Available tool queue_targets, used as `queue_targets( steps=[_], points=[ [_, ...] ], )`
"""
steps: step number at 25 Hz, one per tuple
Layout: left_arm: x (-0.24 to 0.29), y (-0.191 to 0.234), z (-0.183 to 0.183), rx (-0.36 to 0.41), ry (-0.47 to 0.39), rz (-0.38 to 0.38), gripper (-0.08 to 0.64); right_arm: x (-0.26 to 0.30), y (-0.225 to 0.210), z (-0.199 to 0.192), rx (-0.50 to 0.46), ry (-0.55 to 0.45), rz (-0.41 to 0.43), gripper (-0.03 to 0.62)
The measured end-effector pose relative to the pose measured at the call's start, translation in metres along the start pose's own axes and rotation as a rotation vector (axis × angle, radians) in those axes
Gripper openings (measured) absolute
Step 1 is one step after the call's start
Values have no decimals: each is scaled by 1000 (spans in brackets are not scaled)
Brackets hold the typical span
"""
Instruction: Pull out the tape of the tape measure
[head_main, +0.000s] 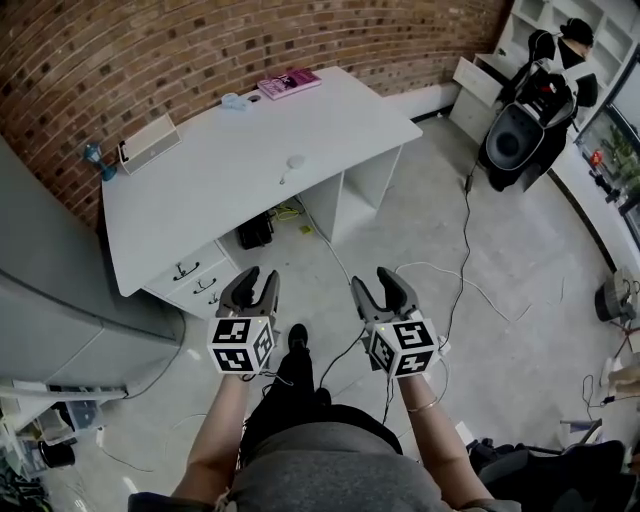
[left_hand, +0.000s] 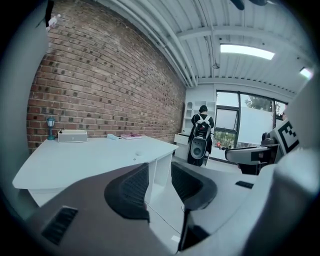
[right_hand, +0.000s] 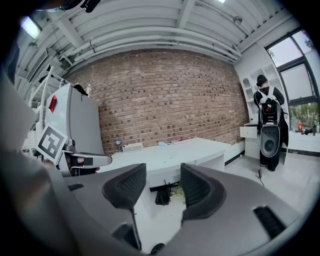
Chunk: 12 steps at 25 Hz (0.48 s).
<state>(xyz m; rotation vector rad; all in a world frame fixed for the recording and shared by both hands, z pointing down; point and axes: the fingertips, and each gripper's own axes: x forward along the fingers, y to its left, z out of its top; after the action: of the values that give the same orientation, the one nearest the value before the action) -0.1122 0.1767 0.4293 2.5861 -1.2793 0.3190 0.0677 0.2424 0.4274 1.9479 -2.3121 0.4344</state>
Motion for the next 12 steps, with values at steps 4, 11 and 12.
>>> queue_targets(
  steps=[4, 11, 12],
  points=[
    [36, 20, 13, 2, -17, -4, 152, 33, -16, 9, -11, -2, -14, 215],
    [96, 58, 40, 32, -35, -2, 140, 101, -38, 26, -5, 18, -34, 236],
    [105, 62, 43, 36, -32, -12, 141, 110, -40, 28, -5, 25, -39, 238]
  ],
)
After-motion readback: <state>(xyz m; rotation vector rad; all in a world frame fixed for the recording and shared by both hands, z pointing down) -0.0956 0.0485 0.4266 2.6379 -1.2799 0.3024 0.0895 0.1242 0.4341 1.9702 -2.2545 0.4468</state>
